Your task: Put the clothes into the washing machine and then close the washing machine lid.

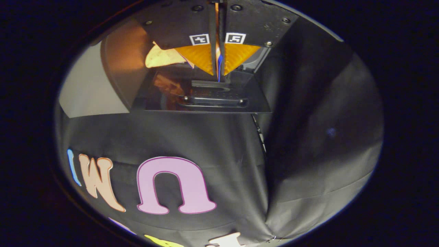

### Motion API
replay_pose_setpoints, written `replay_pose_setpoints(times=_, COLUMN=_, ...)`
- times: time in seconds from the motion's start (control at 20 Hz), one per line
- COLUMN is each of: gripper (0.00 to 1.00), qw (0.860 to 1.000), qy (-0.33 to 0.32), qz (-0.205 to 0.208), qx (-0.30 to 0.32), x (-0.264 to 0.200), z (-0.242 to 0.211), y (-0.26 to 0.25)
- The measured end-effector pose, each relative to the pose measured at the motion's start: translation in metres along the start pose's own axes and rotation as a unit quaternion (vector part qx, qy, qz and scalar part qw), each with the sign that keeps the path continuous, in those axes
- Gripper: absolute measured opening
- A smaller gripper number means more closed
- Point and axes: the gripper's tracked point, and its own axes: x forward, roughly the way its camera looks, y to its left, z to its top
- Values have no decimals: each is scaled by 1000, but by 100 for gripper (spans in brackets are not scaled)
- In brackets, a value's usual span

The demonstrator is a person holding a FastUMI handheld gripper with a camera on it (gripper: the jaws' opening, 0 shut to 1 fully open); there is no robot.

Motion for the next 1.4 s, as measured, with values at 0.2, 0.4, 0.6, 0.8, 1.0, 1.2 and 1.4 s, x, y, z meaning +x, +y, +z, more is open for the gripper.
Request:
replay_pose_setpoints(times=0.2, gripper=3, qw=1000, qy=5, qz=15, qx=-4, x=15, z=2, y=22)
replay_pose_setpoints(times=0.4, gripper=3, qw=1000, qy=25, qz=11, qx=-1, x=41, z=-6, y=28)
replay_pose_setpoints(times=0.6, gripper=19, qw=999, qy=29, qz=1, qx=29, x=52, z=-5, y=21)
replay_pose_setpoints(times=0.8, gripper=38, qw=1000, qy=17, qz=-5, qx=22, x=49, z=-5, y=13)
replay_pose_setpoints(times=1.0, gripper=53, qw=1000, qy=-15, qz=1, qx=22, x=46, z=5, y=14)
replay_pose_setpoints(times=1.2, gripper=97, qw=998, qy=-49, qz=-18, qx=24, x=51, z=25, y=8)
replay_pose_setpoints(times=1.4, gripper=97, qw=996, qy=-70, qz=-54, qx=15, x=76, z=49, y=-4)
